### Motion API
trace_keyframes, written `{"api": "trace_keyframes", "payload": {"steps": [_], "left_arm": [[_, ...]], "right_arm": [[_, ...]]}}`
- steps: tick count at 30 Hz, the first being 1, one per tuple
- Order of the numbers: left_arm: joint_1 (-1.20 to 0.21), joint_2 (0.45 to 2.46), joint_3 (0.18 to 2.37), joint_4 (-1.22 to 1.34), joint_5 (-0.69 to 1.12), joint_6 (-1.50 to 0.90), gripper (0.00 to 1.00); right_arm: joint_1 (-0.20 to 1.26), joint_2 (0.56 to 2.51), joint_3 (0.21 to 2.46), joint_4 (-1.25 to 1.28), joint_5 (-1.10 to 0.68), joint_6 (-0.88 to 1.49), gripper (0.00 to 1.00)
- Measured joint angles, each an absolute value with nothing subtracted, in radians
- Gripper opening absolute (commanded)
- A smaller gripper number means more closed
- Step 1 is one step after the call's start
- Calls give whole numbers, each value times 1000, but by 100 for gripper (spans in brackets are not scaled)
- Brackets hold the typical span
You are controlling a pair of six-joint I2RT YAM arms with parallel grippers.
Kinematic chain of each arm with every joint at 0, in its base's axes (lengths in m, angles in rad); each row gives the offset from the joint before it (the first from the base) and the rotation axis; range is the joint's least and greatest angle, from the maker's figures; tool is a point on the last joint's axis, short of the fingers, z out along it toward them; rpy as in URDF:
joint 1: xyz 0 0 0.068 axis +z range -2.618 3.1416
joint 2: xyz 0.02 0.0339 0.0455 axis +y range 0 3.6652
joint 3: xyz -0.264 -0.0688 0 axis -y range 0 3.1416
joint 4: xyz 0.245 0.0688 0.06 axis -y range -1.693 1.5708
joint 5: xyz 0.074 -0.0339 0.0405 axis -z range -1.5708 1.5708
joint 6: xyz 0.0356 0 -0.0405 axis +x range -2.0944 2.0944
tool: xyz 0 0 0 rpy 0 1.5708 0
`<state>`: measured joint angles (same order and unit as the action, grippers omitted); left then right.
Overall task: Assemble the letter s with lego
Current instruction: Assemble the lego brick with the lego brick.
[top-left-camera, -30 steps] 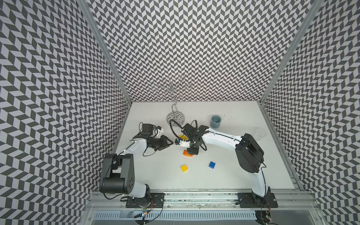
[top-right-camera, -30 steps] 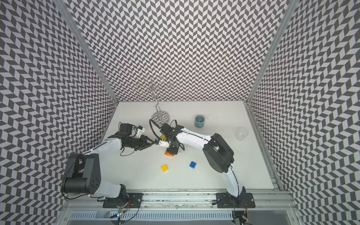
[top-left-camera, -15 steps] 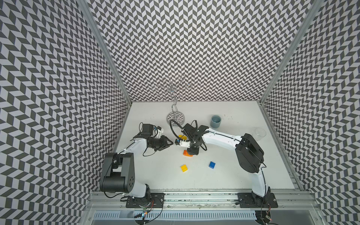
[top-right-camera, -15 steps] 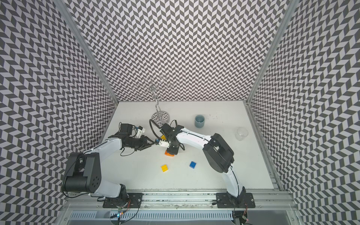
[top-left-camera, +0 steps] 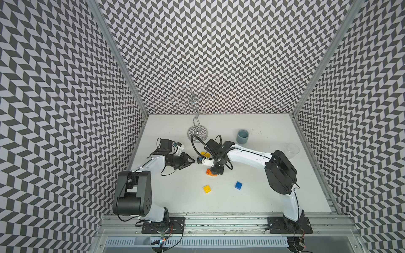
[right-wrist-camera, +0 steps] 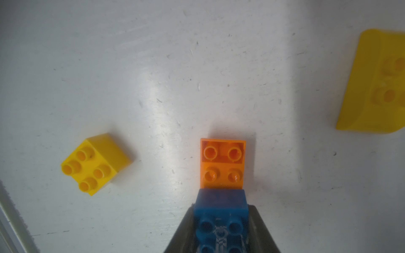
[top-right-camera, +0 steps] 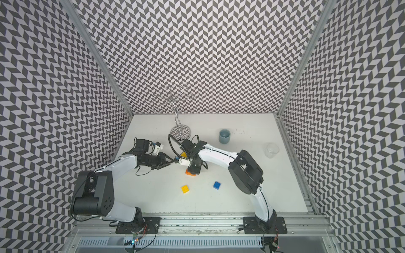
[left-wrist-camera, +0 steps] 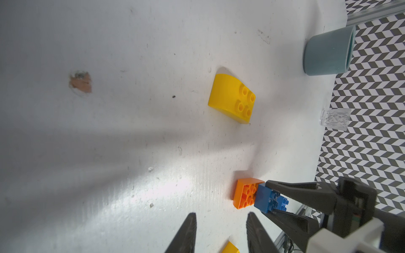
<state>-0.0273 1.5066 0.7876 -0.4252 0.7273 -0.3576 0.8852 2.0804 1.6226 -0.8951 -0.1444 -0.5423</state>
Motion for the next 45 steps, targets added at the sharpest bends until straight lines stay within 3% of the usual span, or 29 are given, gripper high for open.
{"api": "trace_keyframes", "payload": {"steps": [45], "left_arm": [[-27, 1513, 788, -425, 733, -360, 40]], "right_arm": [[872, 2067, 1589, -873, -166, -454, 0]]}}
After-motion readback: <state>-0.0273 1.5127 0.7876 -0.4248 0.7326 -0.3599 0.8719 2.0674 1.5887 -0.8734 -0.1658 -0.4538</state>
